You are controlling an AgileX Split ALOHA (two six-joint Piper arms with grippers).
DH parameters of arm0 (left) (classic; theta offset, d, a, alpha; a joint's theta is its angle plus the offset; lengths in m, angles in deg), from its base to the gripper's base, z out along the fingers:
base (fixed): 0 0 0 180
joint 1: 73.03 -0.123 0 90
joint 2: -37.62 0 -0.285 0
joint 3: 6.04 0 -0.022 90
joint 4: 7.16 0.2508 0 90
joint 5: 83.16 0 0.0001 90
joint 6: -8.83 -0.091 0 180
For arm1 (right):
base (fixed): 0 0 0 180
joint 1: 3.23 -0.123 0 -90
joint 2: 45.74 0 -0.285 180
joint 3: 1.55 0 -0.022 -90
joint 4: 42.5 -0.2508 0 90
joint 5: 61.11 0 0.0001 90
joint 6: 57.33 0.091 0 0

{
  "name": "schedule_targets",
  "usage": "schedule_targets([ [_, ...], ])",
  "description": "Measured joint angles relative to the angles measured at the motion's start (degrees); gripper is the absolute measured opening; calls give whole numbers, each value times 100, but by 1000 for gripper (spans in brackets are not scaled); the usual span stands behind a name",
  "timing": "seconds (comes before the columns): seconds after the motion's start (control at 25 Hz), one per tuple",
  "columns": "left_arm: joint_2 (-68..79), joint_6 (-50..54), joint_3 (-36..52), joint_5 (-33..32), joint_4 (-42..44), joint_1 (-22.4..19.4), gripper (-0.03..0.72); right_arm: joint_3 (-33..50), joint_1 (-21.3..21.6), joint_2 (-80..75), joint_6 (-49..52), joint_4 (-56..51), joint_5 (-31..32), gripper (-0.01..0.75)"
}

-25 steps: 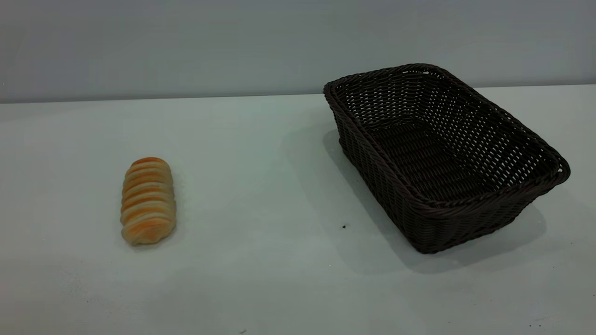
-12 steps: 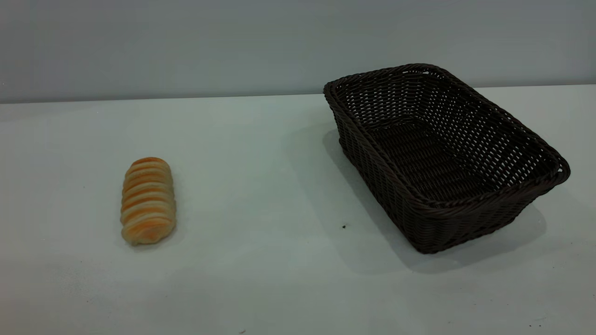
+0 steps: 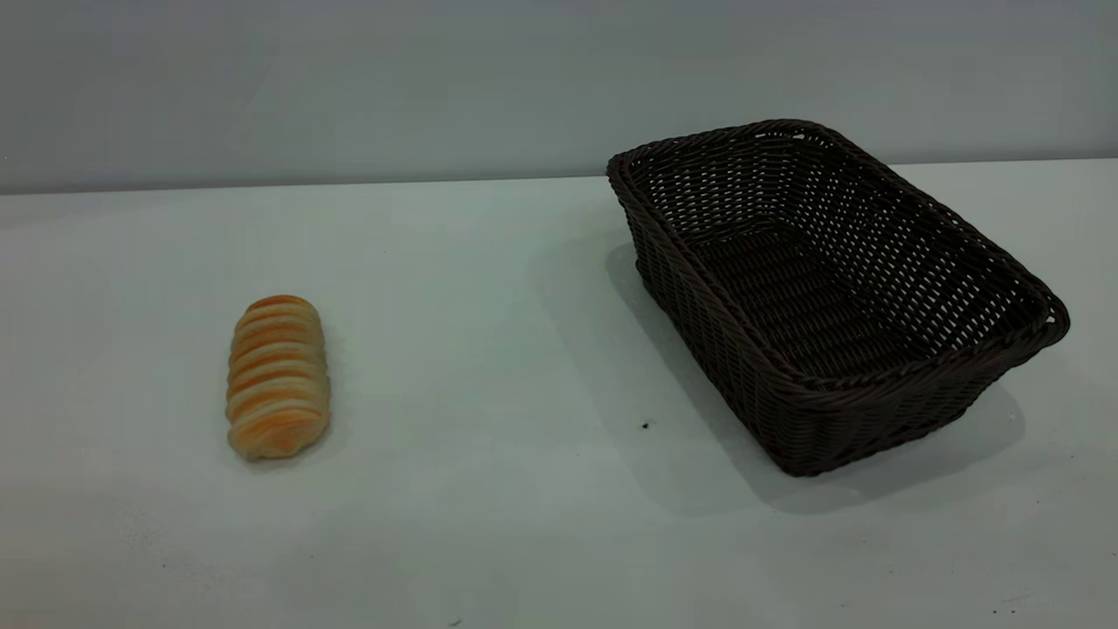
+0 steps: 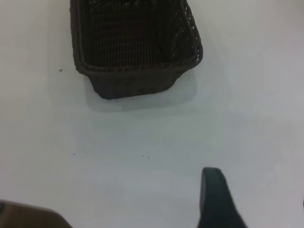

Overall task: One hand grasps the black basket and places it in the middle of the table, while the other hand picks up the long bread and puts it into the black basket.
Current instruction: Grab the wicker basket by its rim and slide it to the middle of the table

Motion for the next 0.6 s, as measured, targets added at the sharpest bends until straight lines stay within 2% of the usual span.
schedule_targets([
  [0.2, 971, 12, -592, 205, 0, 0, 592, -186, 0, -922, 33, -333, -336, 473],
  [0.4, 2575, -198, -1317, 1245, 0, 0, 592, -386, 0, -2767, 95, -794, -1008, 544],
  [0.6, 3980, -696, -1704, 1924, -197, 0, 592, -700, 0, -4489, 90, -1549, -1516, 566],
])
